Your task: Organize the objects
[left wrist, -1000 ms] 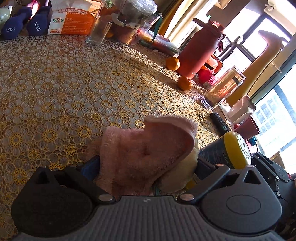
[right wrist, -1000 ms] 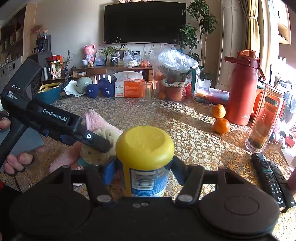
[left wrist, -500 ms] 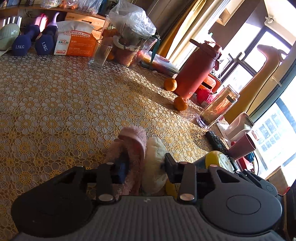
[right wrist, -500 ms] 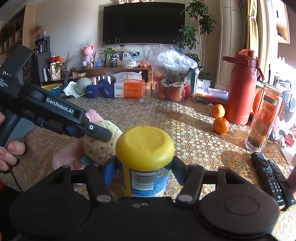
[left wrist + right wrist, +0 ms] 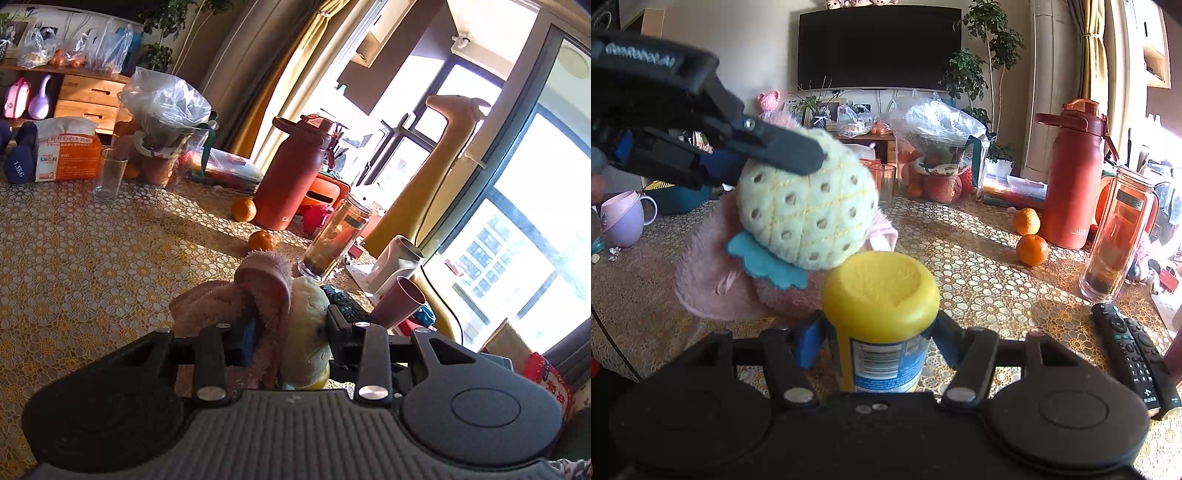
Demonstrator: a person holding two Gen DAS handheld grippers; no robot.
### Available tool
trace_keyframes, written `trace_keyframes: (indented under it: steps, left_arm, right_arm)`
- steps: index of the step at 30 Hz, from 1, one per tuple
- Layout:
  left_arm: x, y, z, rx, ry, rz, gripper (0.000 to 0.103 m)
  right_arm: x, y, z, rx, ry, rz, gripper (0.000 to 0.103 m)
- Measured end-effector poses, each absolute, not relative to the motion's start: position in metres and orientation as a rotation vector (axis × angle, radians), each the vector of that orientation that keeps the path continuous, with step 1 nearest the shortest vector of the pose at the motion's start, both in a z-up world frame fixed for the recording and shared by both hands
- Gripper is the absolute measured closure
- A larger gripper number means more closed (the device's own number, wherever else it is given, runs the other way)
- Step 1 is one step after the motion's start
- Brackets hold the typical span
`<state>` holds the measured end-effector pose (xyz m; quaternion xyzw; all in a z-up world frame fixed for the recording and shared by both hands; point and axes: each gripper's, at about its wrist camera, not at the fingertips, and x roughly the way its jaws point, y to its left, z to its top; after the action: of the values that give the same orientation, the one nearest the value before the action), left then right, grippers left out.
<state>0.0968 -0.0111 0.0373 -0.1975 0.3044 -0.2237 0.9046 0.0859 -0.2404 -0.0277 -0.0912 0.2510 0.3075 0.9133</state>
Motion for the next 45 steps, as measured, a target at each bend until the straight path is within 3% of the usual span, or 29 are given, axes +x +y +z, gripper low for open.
trace_keyframes:
  steps: [13,18,24,31,32,33,35,45]
  left_arm:
    - [0.115,0.002,0.01,-0.453,0.652,-0.378,0.067]
    - [0.128,0.01,-0.014,-0.432,0.73,-0.3,0.075]
    - [0.129,0.024,-0.048,-0.412,0.811,-0.237,0.074]
    - [0.115,0.032,-0.049,-0.308,0.825,-0.242,0.072]
    - [0.113,0.031,-0.048,-0.291,0.825,-0.253,0.065]
    - [0.11,0.028,-0.046,-0.272,0.822,-0.261,0.05]
    - [0.103,0.023,-0.041,-0.227,0.793,-0.269,0.03]
    - [0.089,-0.004,-0.002,-0.16,0.644,-0.459,0.016]
  right_arm:
    - [0.085,-0.252,-0.028,-0.145,0.526,0.645,0.042]
    - [0.084,-0.253,-0.028,-0.134,0.525,0.647,0.042]
    - [0.085,-0.256,-0.028,-0.126,0.527,0.65,0.042]
    - [0.085,-0.255,-0.028,-0.13,0.528,0.649,0.042]
    - [0.085,-0.255,-0.028,-0.13,0.529,0.649,0.042]
    - [0.085,-0.255,-0.028,-0.132,0.529,0.649,0.042]
    - [0.085,-0.254,-0.028,-0.137,0.529,0.648,0.042]
    - [0.084,-0.252,-0.027,-0.153,0.531,0.652,0.041]
